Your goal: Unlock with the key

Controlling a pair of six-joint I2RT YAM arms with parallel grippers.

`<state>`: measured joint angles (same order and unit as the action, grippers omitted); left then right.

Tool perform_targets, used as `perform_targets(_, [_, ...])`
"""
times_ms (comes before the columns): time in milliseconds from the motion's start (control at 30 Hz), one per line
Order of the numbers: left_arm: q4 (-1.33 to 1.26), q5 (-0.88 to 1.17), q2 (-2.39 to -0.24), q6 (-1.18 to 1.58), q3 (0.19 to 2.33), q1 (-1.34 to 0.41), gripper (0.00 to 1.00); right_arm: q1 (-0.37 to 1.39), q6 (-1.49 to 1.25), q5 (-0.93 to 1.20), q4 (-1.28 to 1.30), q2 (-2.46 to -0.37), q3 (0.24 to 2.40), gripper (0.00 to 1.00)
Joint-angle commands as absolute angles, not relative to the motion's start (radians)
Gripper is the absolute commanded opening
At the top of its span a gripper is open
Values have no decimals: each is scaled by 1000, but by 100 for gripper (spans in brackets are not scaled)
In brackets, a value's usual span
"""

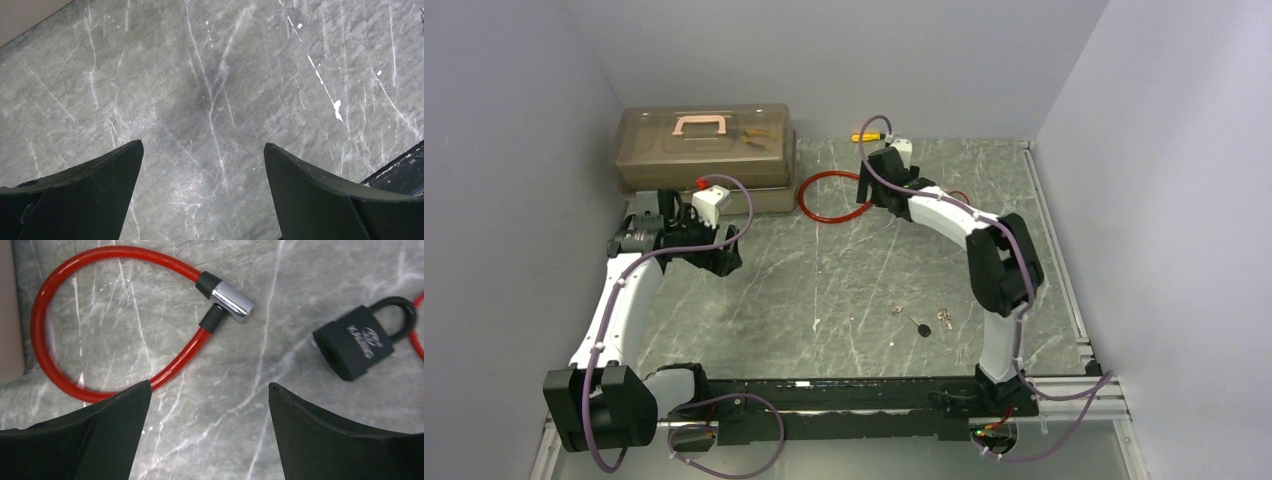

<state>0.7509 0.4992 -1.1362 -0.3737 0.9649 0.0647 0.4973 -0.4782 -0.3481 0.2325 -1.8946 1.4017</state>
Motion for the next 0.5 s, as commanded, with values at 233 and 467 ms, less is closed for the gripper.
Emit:
perform_targets(233, [827,553,-1097,-437,1032,63,98,558,-420,-395,339,-2204,1725,88])
perform_targets(467, [823,561,-1086,-435,1027,63,98,569,-429,-407,365,-2294,1805,84])
